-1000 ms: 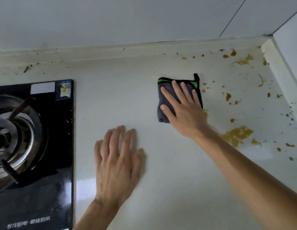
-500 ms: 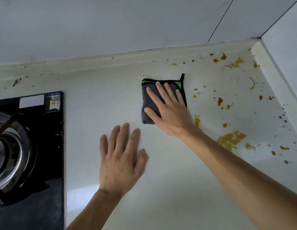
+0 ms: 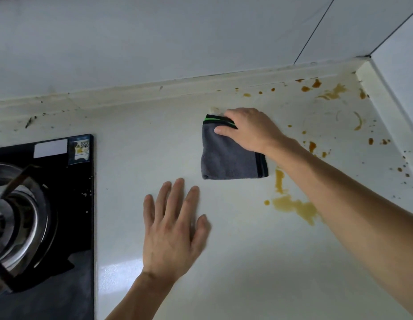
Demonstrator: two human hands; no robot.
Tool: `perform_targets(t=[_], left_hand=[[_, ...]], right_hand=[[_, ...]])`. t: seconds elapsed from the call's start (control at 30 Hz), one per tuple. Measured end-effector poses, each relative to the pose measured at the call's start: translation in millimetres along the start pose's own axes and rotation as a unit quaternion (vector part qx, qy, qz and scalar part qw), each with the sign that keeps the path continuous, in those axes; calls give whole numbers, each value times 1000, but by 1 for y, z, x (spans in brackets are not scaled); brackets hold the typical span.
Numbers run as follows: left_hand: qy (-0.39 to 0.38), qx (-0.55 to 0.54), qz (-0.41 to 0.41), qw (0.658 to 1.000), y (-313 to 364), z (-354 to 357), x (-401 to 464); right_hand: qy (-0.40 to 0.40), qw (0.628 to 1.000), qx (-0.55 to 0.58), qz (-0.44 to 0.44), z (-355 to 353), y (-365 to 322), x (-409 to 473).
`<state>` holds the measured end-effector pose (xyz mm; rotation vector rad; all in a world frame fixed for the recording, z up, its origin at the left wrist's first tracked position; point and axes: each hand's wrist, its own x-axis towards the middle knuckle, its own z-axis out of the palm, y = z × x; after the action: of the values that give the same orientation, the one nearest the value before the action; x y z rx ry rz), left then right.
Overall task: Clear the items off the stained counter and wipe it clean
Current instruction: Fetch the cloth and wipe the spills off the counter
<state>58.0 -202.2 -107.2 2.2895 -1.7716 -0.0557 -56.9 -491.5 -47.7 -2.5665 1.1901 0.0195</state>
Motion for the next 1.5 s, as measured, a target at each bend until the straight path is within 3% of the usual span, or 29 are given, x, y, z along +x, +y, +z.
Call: perform_targets(t=[0.13, 0.3, 0.4, 0.47, 0.53, 0.67, 0.77, 0.93, 1.13, 1.3, 1.4, 1.5], left_hand=[[-10, -1, -2, 1000, 0, -3, 0], [-16, -1, -3, 1000, 1, -4, 0], [-20, 1, -2, 1000, 1, -5, 0], [-24, 1, -5, 1000, 2, -6, 0], [-24, 0, -5, 1000, 2, -8, 1], [-28, -3, -6, 1000, 4, -11, 2], [-41, 1, -10, 999, 5, -14, 0], [-48, 3, -6, 999, 3, -10, 1], [-41, 2, -3, 999, 0, -7, 1], [-44, -1, -3, 999, 3, -8, 1], [-47, 3, -10, 999, 5, -10, 2], [-50, 5, -10, 999, 6, -13, 2]], right_hand=[[57, 992, 98, -52, -32, 1, -5], [184, 974, 73, -111, -71, -12, -29], [193, 969, -14, -154, -48, -23, -60], [116, 980, -51, -156, -20, -24, -85], [50, 990, -42, -126, 2, -21, -107], [111, 991, 47, -53, 25, -28, -98], [36, 999, 0, 31, 43, -53, -77], [38, 997, -57, -32, 57, -64, -30], [53, 995, -80, 19, 37, -20, 19], [54, 983, -41, 173, 22, 47, -6], [52, 974, -34, 219, 28, 25, 6], [47, 978, -23, 200, 38, -19, 20]])
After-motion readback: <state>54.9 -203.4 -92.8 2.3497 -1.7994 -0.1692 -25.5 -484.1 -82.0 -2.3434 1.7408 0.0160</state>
